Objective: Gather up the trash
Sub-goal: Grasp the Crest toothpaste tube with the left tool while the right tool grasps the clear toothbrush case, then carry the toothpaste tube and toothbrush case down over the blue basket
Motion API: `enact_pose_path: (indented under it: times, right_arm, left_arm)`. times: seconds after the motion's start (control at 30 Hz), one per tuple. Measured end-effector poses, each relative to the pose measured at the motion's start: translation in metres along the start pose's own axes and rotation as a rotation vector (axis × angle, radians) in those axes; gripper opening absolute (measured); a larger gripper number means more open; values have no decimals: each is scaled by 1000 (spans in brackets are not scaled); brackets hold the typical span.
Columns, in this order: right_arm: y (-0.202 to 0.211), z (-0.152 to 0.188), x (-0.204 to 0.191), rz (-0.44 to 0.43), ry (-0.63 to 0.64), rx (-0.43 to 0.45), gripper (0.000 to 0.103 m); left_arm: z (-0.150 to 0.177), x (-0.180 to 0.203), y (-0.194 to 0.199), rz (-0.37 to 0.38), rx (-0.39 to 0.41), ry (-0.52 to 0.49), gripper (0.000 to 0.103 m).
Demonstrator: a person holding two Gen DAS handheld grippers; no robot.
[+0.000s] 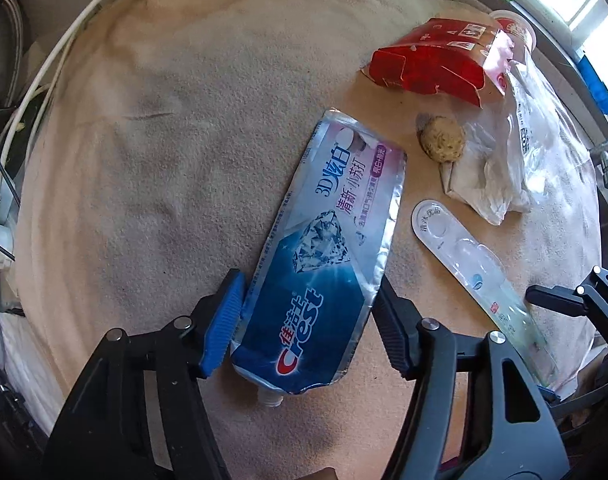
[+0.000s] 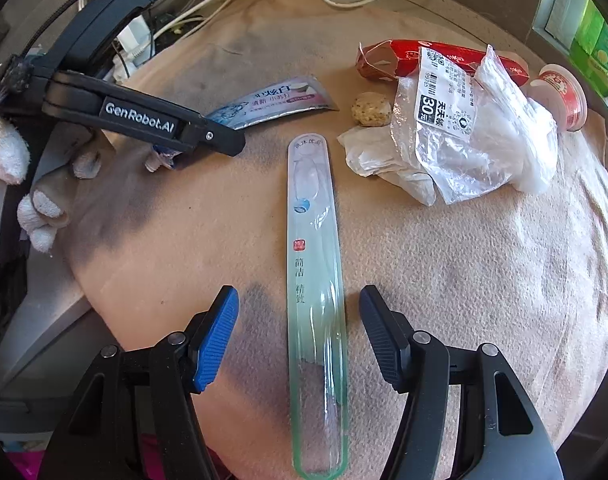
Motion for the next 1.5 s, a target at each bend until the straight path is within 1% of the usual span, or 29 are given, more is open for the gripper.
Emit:
enact_pose_path:
  times: [0.07,0.13,0.17,0.2,0.23,0.3,0.37,0.4,0.43,0.5,0.57,0.77,0.83,0.93,1.07,1.23,1.5]
  right_arm:
    - [-2,-1,-1,8,11,-2,62]
    - [-3,-3,-3,19,24,-4,62]
    - [-3,-4,-4,25,29,-3,62]
    - [-5,-6,-6,29,33,-2,60]
    - [-4,-6,-6,42,36,0,57]
    - [-3,-7,-3,68,37,5,38]
    - [-3,-6,1,55,20,11,34]
    - [-2,-7,3,52,11,12,29]
    - [-2,-7,4,48,4,14,27]
    - [-2,-7,5,34,-10,21,27]
    - [-2,-6,4,34,-9,25,27]
    - [4,1,6,12,-26,49,27]
    - [6,2,9,-7,-49,59,27]
    - [12,7,15,-43,-87,77,27]
    - [22,11,18,-65,-115,106,27]
    - [37,17,16,-88,-130,136,27]
    - [57,27,7,-123,-137,174,27]
  left_arm:
    - [0,0,2,26,7,31,64]
    - [4,-1,8,42,18,52,59]
    - [6,-1,9,39,25,57,36]
    - [7,-3,10,21,31,64,13]
    - [9,-7,13,17,37,74,11]
    - [11,-9,14,43,39,93,11]
    - [12,-11,12,64,35,110,11]
    - [11,-14,12,79,34,127,11]
    - [10,-17,12,93,32,146,11]
    - [8,-21,12,93,36,160,6]
    - [8,-27,14,112,38,186,3]
    - [11,-32,24,149,62,217,2]
    - [14,-33,28,177,70,240,2]
    - [24,-38,42,193,90,248,2]
    - [36,-36,56,215,110,259,2]
    - [60,-38,74,211,146,244,2]
    - [101,-42,89,206,170,275,2]
Point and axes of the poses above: each gripper's, at about its wrist camera, not at the fingertips, and y roughly against the way its jaws point, x to its right, z to its underside, the point moved 8 cm from there along -y, roughly the way its jaws point, and after that the axes turned 10 degrees about y, right-handed, at the moved point
